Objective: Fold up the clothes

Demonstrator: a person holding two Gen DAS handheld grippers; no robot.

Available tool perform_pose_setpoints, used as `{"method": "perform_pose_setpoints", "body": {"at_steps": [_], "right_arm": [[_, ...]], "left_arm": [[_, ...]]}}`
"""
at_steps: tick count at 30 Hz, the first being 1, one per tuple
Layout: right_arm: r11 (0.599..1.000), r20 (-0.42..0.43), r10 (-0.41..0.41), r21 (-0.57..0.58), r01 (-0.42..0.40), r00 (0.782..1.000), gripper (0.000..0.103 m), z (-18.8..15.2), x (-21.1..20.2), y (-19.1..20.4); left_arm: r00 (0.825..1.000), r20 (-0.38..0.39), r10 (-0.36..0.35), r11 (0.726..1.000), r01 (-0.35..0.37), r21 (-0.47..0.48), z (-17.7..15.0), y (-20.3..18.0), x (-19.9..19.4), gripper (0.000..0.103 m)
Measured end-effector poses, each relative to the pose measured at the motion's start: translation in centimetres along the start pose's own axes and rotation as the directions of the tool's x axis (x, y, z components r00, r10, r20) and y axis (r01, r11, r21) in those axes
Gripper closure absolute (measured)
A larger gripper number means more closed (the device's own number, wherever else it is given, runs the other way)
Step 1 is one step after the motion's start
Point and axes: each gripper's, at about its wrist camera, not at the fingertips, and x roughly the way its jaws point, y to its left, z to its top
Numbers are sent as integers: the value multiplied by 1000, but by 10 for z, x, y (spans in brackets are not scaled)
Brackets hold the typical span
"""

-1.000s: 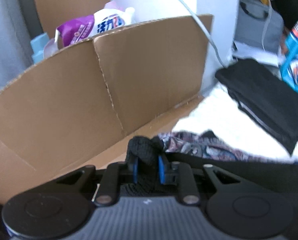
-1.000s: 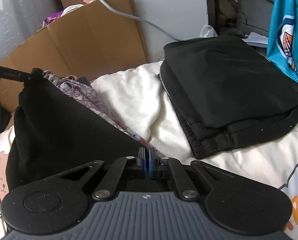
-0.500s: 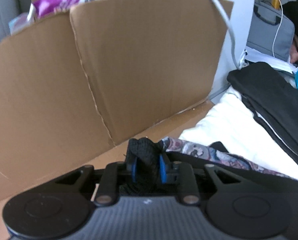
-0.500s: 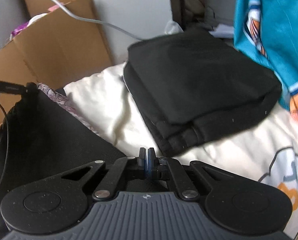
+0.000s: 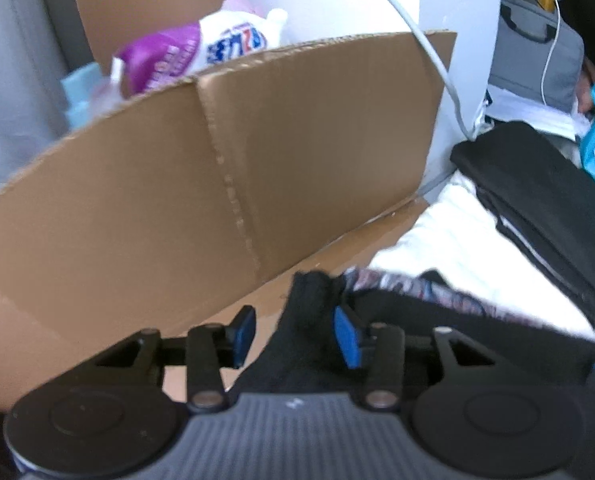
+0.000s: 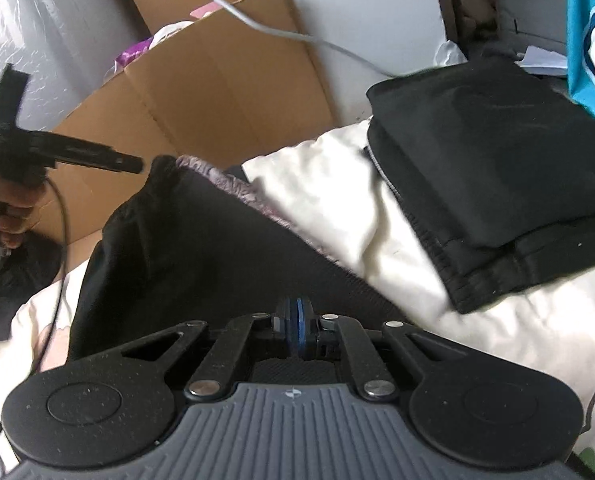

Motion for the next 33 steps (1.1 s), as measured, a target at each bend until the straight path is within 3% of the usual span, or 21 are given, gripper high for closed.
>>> {"method": "perform_pose_setpoints", "body": {"at_steps": [3, 4, 8, 12, 15, 23, 28, 33], "right_arm": [[1000, -7, 11, 13, -11, 1000, 90, 0, 1, 2], [1000, -13, 12, 16, -11, 1000, 90, -1, 1, 3], [1000, -42, 17, 12, -16, 999, 90, -5, 4, 7], [1000, -72, 8, -12, -9, 997, 90, -9, 9, 11], [998, -96, -45, -37, 42, 994, 90, -11, 13, 10], [991, -107, -132, -41, 128, 986, 84, -12, 14, -1], [990, -98, -138, -43, 134, 986, 84, -12, 12, -1], [994, -88, -112, -26, 110, 990, 82, -10, 8, -1]], "left_arm": [[1000, -22, 12, 1000, -13, -11, -15, 10, -13, 60], [1000, -30, 8, 1000, -9, -17, -21, 11, -15, 65], [998, -56, -34, 999, 31, -41, -44, 14, -17, 71], [992, -122, -25, 999, 21, -33, -61, 7, 5, 71], [984, -176, 7, 1000, -11, -20, -73, 3, 28, 71], [989, -148, 27, 1000, -28, -5, -72, 8, 40, 71], [987, -157, 39, 999, -42, -12, -75, 19, 25, 65], [987, -155, 33, 999, -34, -7, -76, 17, 6, 70]]}}
